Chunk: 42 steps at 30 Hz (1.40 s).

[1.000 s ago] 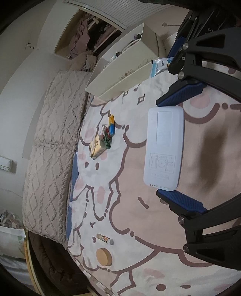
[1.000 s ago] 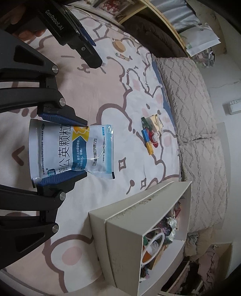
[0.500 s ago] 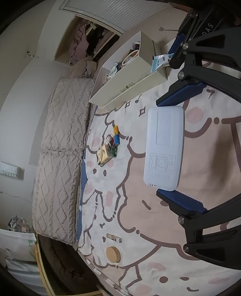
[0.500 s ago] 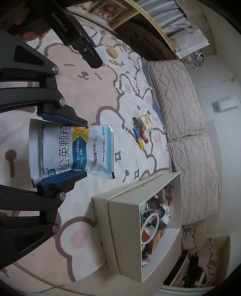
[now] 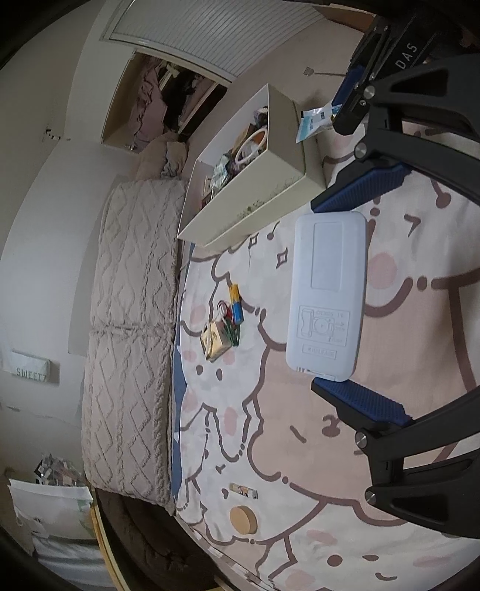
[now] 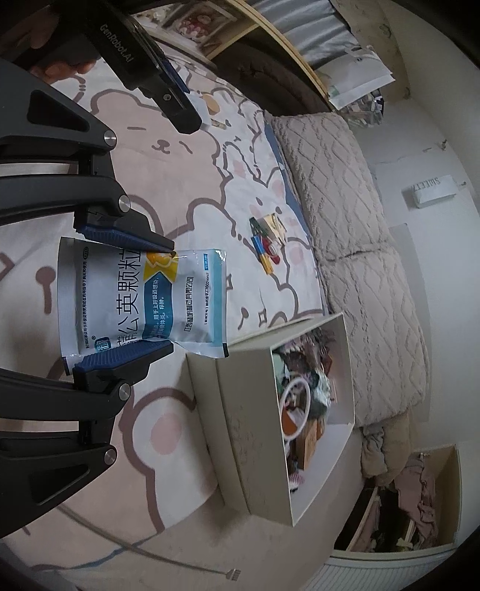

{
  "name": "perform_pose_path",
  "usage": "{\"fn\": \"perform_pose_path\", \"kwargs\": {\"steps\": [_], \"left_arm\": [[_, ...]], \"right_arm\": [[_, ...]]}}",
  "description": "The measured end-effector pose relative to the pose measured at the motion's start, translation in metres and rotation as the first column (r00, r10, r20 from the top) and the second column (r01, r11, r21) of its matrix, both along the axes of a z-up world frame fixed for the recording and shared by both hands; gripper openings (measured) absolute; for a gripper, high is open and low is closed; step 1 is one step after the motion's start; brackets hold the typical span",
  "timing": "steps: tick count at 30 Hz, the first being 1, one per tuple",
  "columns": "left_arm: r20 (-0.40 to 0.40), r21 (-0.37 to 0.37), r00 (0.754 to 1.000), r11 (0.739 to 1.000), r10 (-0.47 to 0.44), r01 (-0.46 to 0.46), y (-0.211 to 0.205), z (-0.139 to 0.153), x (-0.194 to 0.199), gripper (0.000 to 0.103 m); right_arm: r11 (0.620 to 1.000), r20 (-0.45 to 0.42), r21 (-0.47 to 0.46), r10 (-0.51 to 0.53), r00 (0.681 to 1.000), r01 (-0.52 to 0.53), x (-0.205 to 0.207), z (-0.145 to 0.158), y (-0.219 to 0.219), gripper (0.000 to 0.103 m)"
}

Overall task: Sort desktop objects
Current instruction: 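Carry white box and blue sachet with both tools toward the shoe box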

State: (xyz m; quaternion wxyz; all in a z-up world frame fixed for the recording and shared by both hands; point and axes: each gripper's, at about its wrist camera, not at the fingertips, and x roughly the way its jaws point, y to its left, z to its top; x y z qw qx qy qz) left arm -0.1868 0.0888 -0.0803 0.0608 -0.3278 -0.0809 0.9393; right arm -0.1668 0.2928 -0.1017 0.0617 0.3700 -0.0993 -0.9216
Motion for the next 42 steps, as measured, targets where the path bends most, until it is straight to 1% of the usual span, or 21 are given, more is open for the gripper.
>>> {"fn": "perform_pose_path", "kwargs": {"steps": [6, 15, 23, 34, 42], "left_arm": [[-0.002, -0.001, 0.999, 0.999, -0.032, 0.032, 0.017, 0.002, 0.000, 0.087], [0.000, -0.013, 0.997, 0.997, -0.076, 0.076, 0.042, 0.002, 0.001, 0.087], [-0.017, 0.001, 0.993, 0.993, -0.119, 0.119, 0.066, 0.012, -0.003, 0.087], [-0.036, 0.000, 0.983, 0.984, -0.178, 0.178, 0.110, 0.023, -0.024, 0.087], [-0.044, -0.003, 0.975, 0.976, -0.216, 0.216, 0.144, 0.025, -0.051, 0.087]], "right_arm": [[0.999, -0.001, 0.013, -0.033, 0.999, 0.033, 0.006, 0.003, 0.018, 0.048], [0.998, -0.005, -0.001, -0.069, 0.998, 0.069, 0.014, 0.001, 0.042, 0.048], [0.995, -0.031, -0.015, -0.097, 0.995, 0.096, 0.018, 0.008, 0.065, 0.048], [0.991, -0.058, -0.036, -0.131, 0.990, 0.129, 0.011, 0.013, 0.102, 0.048], [0.990, -0.086, -0.042, -0.141, 0.986, 0.138, -0.008, 0.016, 0.127, 0.048]]}}
